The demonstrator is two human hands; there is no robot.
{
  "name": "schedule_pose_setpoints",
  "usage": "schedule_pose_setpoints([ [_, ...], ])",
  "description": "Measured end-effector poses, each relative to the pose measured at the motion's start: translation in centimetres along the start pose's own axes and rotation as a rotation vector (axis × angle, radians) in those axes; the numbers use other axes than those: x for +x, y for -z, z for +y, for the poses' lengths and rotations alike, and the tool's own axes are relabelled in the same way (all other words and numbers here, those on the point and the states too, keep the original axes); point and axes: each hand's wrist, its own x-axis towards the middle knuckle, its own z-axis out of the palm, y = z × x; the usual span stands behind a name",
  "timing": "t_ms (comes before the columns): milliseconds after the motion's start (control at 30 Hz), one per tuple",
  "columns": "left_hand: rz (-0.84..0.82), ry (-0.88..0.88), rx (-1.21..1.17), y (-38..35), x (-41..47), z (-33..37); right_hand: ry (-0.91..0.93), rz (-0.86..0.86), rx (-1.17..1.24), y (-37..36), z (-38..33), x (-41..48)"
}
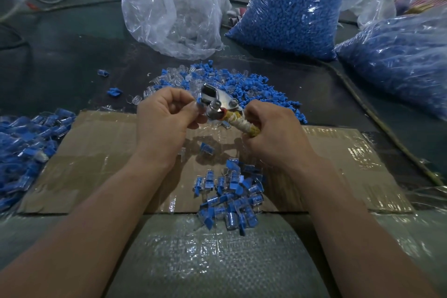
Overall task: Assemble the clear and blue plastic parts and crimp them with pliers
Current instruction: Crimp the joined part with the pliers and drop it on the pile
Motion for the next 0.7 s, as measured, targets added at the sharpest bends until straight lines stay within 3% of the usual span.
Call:
schedule_pose_setpoints([
  [700, 0.013, 0.066, -0.030, 0.1, 0.4, -0.2, 0.010, 0.046, 0.054, 0.0, 2.0, 0.4],
])
